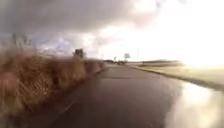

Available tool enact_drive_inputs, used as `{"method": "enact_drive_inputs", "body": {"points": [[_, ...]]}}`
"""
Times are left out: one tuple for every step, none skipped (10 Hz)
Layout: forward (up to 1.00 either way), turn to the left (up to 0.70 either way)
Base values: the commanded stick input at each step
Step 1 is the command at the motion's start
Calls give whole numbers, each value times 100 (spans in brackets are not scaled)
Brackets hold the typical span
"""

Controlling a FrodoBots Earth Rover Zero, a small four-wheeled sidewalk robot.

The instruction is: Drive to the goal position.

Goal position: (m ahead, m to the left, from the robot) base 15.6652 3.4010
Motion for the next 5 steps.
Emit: {"method": "enact_drive_inputs", "body": {"points": [[70, -14], [70, -14], [70, -14], [70, -14], [70, -14]]}}
